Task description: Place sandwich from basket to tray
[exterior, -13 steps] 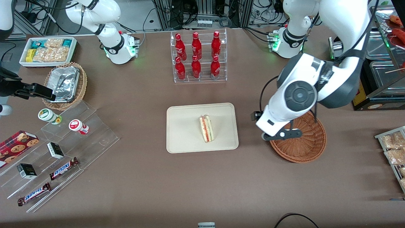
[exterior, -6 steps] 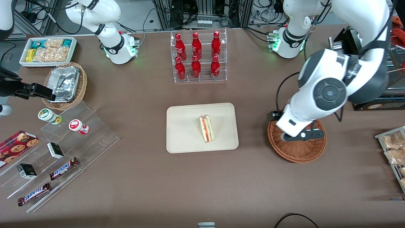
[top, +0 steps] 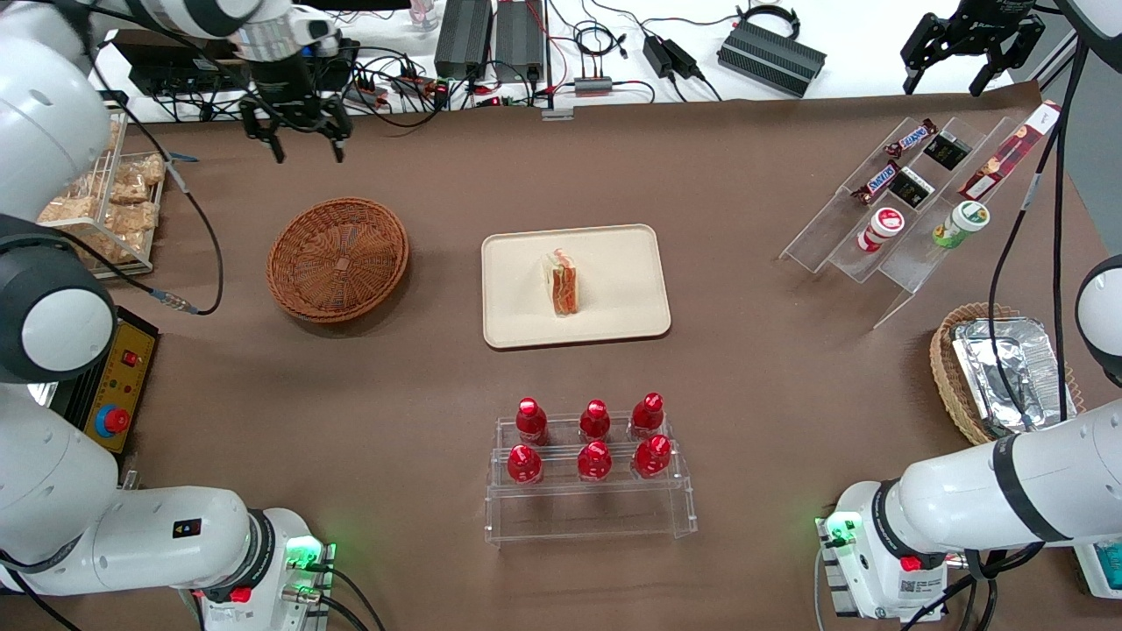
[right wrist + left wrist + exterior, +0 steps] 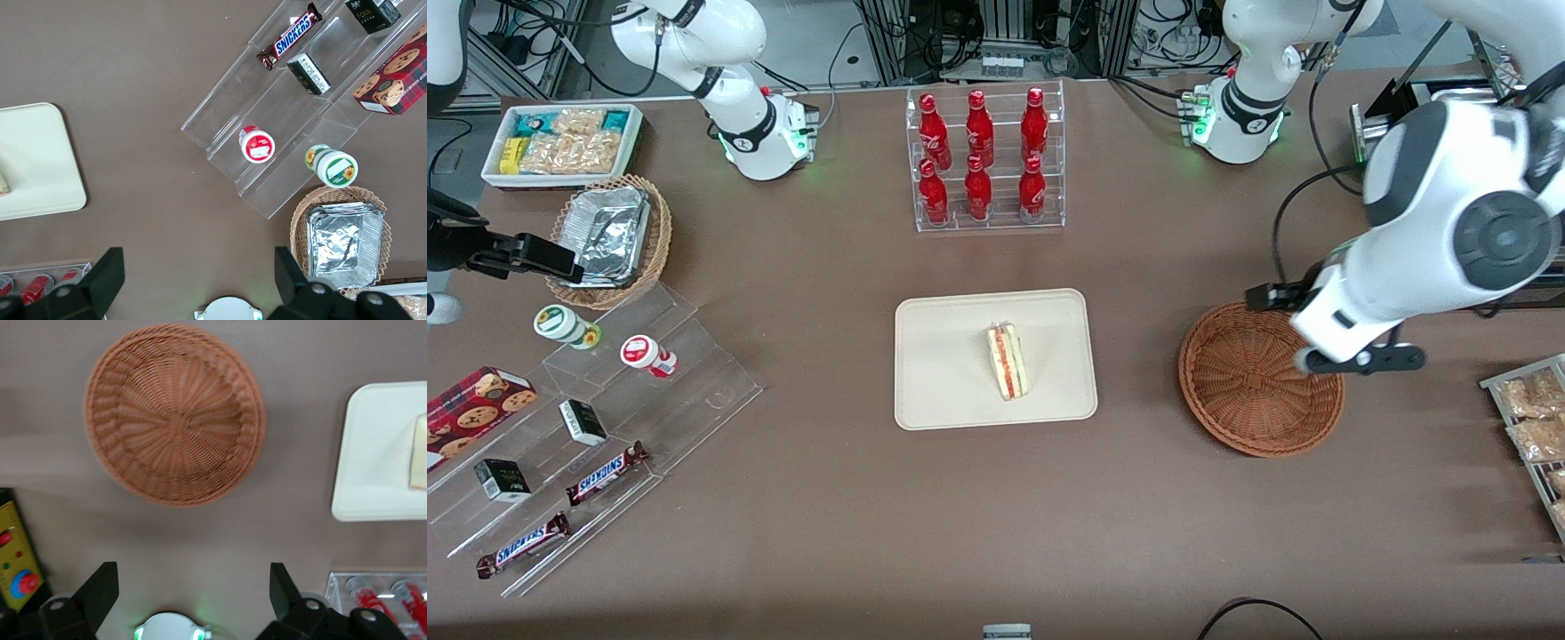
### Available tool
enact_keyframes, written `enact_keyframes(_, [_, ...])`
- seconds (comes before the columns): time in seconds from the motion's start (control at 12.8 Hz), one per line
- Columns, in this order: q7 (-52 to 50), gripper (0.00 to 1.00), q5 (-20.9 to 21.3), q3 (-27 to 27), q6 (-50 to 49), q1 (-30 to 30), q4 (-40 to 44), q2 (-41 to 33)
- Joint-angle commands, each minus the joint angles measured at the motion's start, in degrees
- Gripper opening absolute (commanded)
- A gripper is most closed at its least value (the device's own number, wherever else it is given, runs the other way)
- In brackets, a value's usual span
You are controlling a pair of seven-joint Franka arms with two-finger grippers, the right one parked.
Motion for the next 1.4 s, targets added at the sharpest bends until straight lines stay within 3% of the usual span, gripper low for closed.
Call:
enact_keyframes(0.0, [6.31, 1.00, -1.09, 4.89, -3.26, -1.38, -2.65, -5.48])
enact_keyframes(0.31, [9.32, 1.00, -1.00, 9.65, -6.07, -1.73, -4.85, -10.41])
enact_keyframes(0.86, [9.41, 1.00, -0.21, 18.79, -11.97, -8.50, -4.50, -15.07])
enact_keyframes(1.32, [9.32, 1.00, -1.08, 19.67, -11.45, -8.50, -4.85, -15.08])
